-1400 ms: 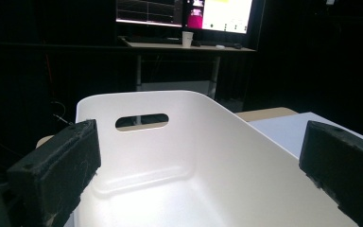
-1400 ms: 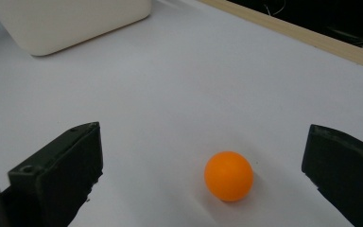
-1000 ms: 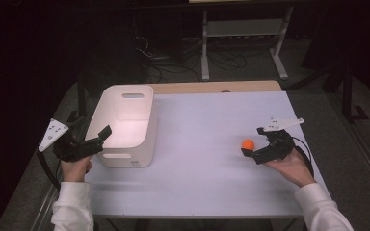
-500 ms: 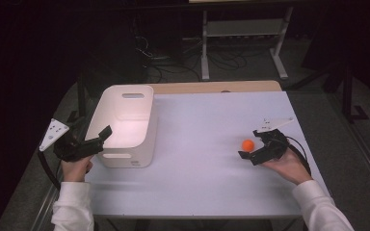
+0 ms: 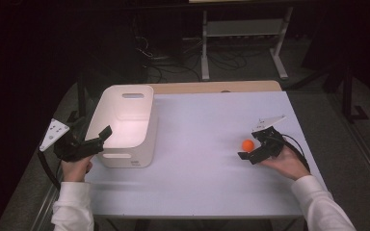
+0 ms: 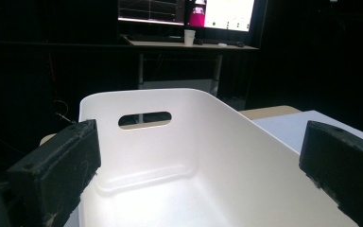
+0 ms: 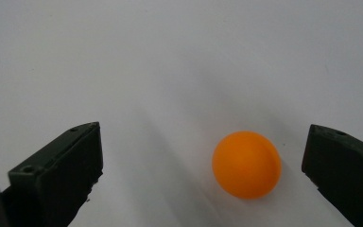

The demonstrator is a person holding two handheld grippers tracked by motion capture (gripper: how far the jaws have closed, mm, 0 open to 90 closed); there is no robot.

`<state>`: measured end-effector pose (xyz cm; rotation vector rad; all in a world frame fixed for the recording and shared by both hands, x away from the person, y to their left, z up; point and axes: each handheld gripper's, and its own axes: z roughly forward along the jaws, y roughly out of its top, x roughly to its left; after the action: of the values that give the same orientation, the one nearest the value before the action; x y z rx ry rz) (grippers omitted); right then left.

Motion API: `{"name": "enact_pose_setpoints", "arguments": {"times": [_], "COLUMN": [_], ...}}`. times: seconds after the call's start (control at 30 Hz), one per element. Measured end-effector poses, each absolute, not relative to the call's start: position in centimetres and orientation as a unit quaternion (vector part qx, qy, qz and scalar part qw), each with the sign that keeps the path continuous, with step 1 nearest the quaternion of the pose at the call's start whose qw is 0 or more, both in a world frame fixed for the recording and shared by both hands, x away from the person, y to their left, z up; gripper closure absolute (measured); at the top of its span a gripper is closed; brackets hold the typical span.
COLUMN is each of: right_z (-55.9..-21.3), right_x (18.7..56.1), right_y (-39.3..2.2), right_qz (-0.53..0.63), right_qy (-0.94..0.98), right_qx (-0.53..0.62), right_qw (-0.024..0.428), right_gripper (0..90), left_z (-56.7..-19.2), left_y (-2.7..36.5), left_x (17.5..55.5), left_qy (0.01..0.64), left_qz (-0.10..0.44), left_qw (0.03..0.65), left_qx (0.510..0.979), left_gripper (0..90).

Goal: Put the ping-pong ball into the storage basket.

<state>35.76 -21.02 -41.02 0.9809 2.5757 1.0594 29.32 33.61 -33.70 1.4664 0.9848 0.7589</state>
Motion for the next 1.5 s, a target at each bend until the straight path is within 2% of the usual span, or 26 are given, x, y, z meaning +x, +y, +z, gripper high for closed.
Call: {"name": "enact_pose_setpoints", "arguments": {"times": [0.9, 1.03, 1.1, 1.3, 1.5], "right_z": [-42.4, -42.3, -42.2, -42.0, -42.1], "right_x": [38.7, 38.9, 39.2, 39.9, 40.3], "right_y": [-20.8, -20.8, -20.8, -20.5, -20.2], "right_qz": [0.292, 0.272, 0.264, 0.245, 0.234], "right_qy": [0.890, 0.897, 0.902, 0.907, 0.912], "right_qx": [0.344, 0.344, 0.339, 0.340, 0.336], "right_qw": [0.068, 0.058, 0.049, 0.036, 0.028], "right_gripper": [0.0, 7.1, 13.6, 22.8, 39.9], "left_z": [-33.6, -33.7, -33.7, -33.7, -33.7], "left_y": [33.6, 33.6, 33.5, 33.4, 33.2], "left_x": [29.3, 29.3, 29.3, 29.3, 29.3], "left_qy": [0.422, 0.422, 0.424, 0.425, 0.421], "left_qz": [0.321, 0.321, 0.319, 0.316, 0.315], "left_qw": [0.568, 0.568, 0.573, 0.574, 0.575], "left_qx": [0.629, 0.629, 0.625, 0.625, 0.627], "left_gripper": [0.0, 0.0, 0.0, 0.0, 0.0]}}
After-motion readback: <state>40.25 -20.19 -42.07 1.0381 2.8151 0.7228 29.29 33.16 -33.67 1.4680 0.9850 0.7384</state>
